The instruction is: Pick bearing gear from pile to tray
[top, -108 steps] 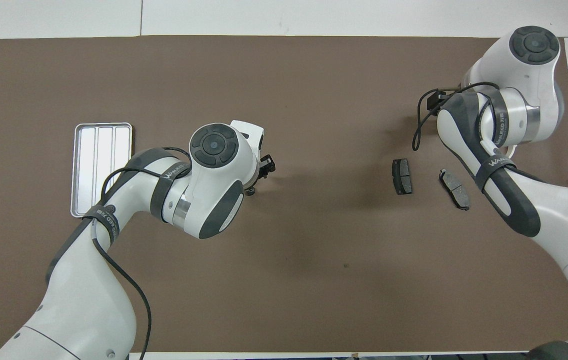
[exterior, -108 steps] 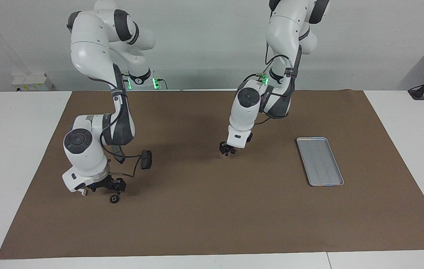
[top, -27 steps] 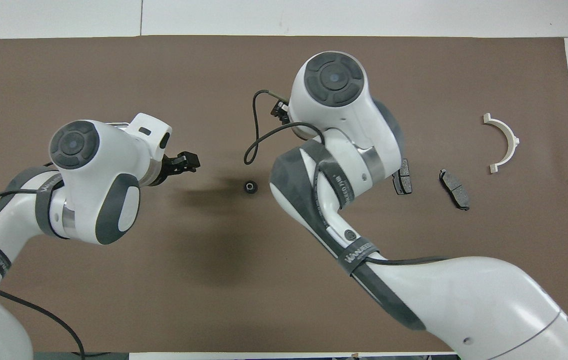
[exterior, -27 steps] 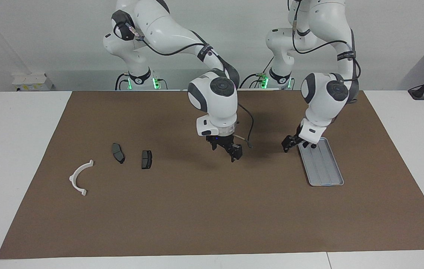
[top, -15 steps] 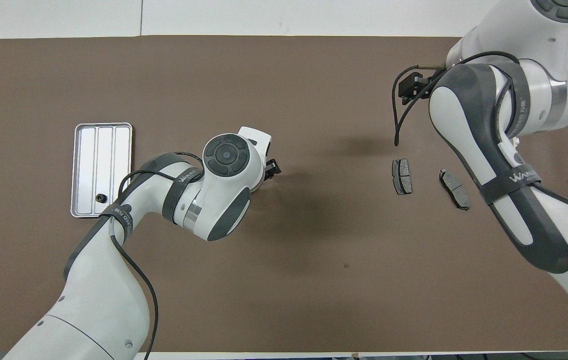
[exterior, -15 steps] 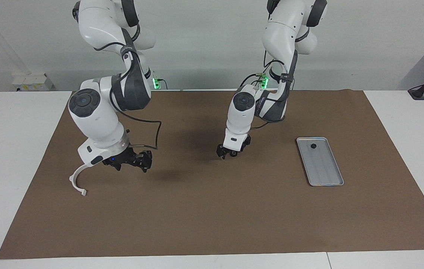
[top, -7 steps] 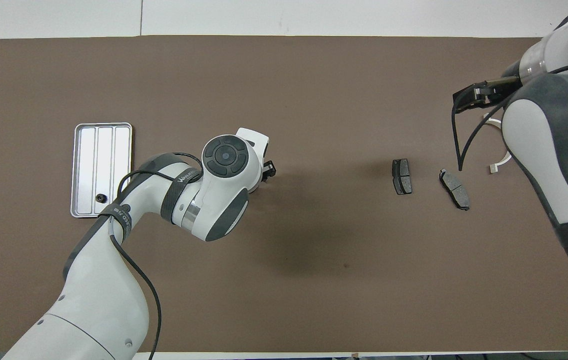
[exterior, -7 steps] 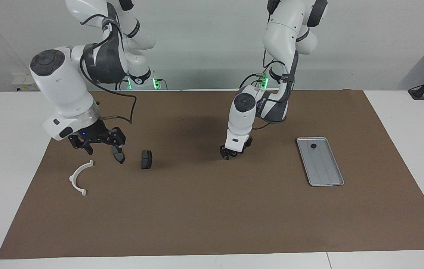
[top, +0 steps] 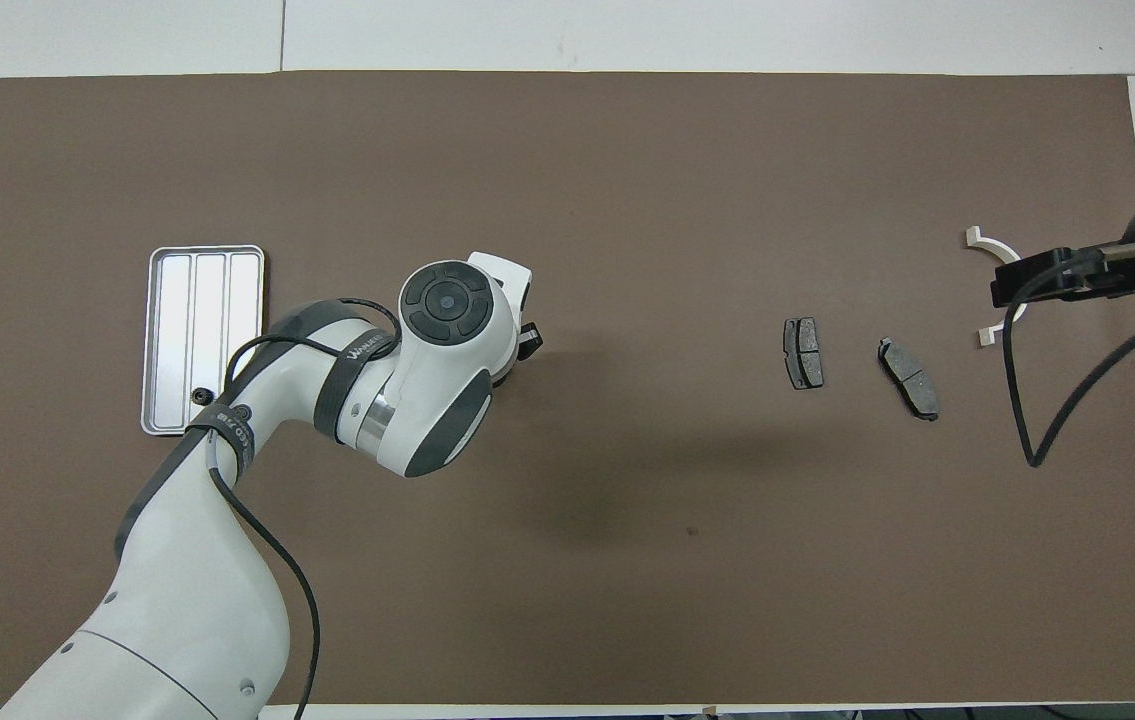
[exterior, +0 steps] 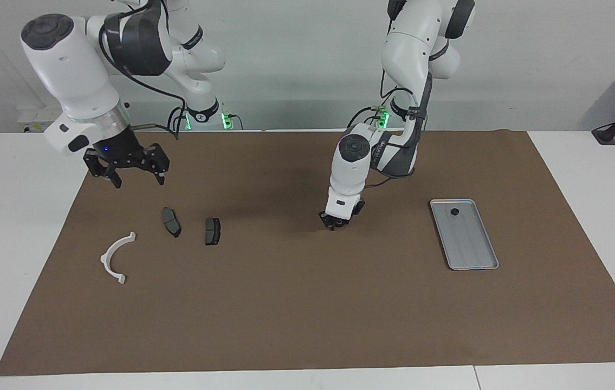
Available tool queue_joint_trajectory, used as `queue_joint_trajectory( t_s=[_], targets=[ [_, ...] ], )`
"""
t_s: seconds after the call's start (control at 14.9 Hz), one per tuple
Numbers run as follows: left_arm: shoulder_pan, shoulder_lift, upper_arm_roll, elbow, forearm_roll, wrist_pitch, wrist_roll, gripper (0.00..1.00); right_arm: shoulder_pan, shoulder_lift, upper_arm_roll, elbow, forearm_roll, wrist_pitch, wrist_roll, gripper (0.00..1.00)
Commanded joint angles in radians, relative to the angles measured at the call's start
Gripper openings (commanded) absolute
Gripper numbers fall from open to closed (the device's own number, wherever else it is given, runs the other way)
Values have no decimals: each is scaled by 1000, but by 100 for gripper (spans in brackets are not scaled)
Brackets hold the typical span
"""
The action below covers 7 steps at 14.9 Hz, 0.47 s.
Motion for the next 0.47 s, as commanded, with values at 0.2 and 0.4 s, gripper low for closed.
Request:
queue_joint_trajectory(
  t_s=[0.2,0.4],
  targets=[
    [274,-138,-8,-6,18,-148,350,0,-19,-74,7,-22,7,-69,-27,100],
    [470,-137,-11,-30,8,-82,716,0,-18,-74,7,-7,7,-85,-25,100]
  ],
)
